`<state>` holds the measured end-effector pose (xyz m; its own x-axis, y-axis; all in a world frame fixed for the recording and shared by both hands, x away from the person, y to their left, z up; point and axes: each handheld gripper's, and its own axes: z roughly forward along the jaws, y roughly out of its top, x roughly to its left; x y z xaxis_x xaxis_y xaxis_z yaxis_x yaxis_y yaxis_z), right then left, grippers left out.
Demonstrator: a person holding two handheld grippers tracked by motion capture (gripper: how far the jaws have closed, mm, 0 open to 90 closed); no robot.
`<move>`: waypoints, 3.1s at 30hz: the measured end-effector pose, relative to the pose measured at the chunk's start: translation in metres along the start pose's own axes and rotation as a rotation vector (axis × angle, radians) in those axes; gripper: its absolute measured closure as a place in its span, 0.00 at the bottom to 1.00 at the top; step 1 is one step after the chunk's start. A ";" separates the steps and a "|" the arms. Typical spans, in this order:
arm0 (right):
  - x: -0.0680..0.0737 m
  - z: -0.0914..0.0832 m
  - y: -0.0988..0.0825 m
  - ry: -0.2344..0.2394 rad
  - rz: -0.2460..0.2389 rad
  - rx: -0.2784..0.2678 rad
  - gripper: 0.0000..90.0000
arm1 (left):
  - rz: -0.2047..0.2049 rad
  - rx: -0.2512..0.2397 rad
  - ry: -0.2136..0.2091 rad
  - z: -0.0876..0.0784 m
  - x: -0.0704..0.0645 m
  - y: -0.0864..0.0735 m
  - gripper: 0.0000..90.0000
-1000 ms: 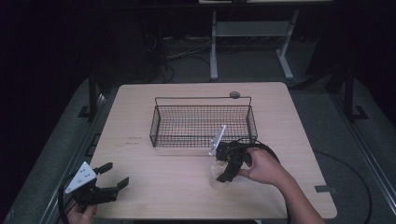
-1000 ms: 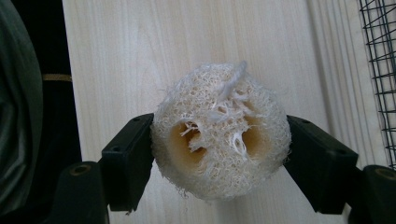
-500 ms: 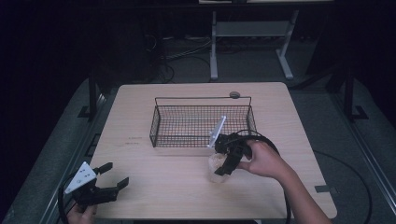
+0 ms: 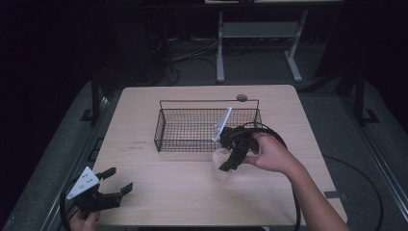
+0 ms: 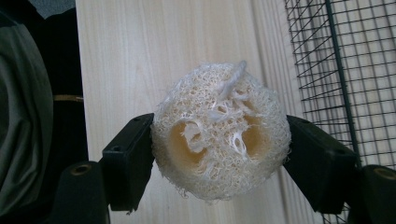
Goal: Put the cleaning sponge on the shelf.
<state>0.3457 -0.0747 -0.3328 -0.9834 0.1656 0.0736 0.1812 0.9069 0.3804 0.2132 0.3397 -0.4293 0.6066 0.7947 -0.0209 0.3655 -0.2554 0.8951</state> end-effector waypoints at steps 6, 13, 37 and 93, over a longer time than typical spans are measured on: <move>-0.009 -0.010 0.006 -0.003 0.007 -0.006 0.30 | 0.001 0.001 -0.002 0.000 0.000 0.000 0.15; -0.021 -0.016 0.014 -0.006 0.015 -0.008 0.30 | 0.001 -0.001 -0.001 0.000 0.000 0.000 0.15; -0.065 -0.031 0.034 -0.032 0.072 0.005 0.30 | 0.003 0.001 -0.001 0.000 0.000 0.000 0.15; -0.144 -0.005 0.036 -0.046 0.211 0.056 0.30 | 0.002 0.000 -0.003 0.000 0.001 0.000 0.15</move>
<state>0.4943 -0.0675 -0.3247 -0.9231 0.3706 0.1031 0.3838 0.8701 0.3092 0.2135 0.3404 -0.4297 0.6094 0.7926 -0.0210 0.3648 -0.2568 0.8950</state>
